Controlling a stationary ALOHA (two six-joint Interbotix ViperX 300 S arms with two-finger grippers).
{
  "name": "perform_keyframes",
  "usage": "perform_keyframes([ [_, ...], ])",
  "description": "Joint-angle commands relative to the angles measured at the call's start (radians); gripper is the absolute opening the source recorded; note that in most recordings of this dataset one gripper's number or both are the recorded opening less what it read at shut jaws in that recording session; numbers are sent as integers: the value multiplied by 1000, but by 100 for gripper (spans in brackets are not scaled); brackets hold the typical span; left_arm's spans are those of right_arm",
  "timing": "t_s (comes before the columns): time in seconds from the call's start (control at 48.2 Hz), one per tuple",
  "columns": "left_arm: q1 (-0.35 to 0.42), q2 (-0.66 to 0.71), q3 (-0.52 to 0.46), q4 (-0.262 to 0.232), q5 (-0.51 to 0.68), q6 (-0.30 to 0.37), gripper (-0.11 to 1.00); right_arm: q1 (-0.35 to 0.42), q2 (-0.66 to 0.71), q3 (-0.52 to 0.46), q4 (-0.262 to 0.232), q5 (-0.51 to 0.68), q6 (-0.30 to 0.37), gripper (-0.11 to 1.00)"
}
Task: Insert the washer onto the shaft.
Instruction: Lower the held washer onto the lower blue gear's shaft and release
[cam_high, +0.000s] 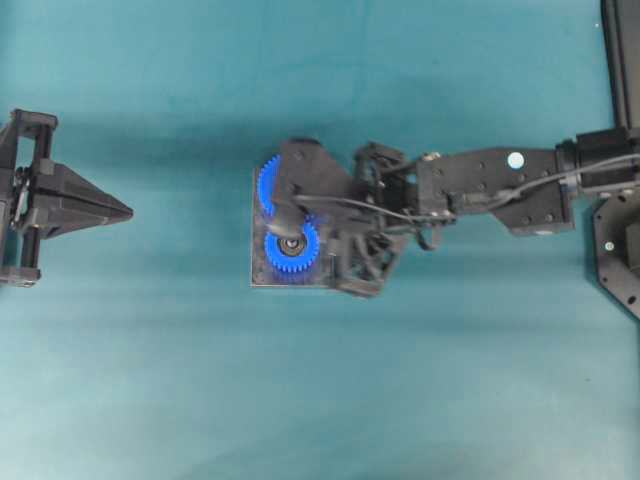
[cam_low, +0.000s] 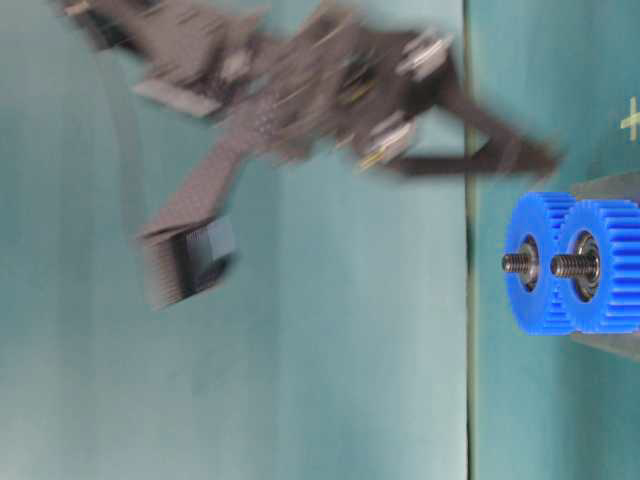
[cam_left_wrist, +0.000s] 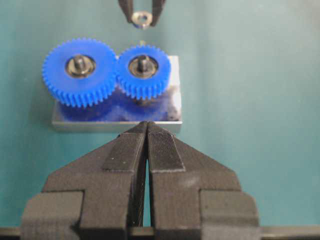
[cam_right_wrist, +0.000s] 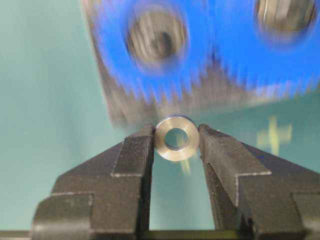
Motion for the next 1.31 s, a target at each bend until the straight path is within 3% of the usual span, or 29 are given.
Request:
perform_keyframes([
  [0.0, -2, 5, -25, 3, -5, -3, 0, 3, 2, -54, -3, -2, -18, 31],
  [0.498, -5, -2, -18, 3, -5, -3, 0, 0, 101, -144, -5, -5, -61, 31],
  [1.286, -5, -2, -18, 3, -5, -3, 0, -11, 124, -146, -5, 3, -64, 31],
])
